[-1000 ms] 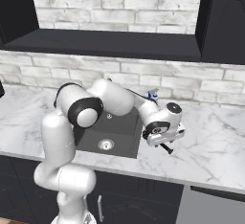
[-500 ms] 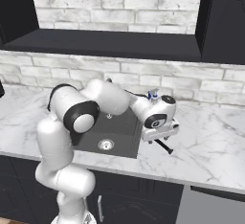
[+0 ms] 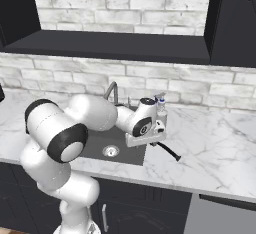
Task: Locate and retrieve the dish brush and spray from the cabinet. Place them next to the sink.
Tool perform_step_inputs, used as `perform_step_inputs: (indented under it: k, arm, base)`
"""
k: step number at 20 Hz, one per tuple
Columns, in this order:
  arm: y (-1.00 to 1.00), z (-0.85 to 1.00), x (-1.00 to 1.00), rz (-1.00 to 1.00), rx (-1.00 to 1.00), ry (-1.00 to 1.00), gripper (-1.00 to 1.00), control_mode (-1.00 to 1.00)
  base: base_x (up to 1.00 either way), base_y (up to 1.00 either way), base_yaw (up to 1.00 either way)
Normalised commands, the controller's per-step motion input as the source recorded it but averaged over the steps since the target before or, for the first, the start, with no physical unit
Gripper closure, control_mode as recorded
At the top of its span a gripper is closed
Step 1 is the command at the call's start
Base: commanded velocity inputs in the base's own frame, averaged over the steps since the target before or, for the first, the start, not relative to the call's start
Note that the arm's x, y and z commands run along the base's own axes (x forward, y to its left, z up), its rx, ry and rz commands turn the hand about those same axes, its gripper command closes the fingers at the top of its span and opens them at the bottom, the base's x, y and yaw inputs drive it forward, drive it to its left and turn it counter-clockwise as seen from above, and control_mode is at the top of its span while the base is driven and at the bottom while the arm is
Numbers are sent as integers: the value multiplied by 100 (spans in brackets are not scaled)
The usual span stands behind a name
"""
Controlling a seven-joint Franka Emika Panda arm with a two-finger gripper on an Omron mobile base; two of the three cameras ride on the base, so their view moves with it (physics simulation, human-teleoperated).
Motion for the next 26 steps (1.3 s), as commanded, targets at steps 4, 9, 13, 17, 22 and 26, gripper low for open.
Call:
perform_step_inputs:
  k: [4,9,13,17,22,26]
  arm:
    - [48,2,-18,-7,0,-4,-100,-100]
    - [39,26,-15,-14,4,-9,-100,-100]
    - [31,42,-18,-25,11,-11,-100,-100]
    - [46,50,-20,-21,4,-23,-100,-100]
    - [62,58,-5,-12,0,-17,-100,-100]
    - [66,57,-10,-14,0,-14,-100,-100]
  base:
    - [0,0,0]
    - [0,0,0]
    - [0,0,0]
    - [0,0,0]
    - [0,0,0]
    - [0,0,0]
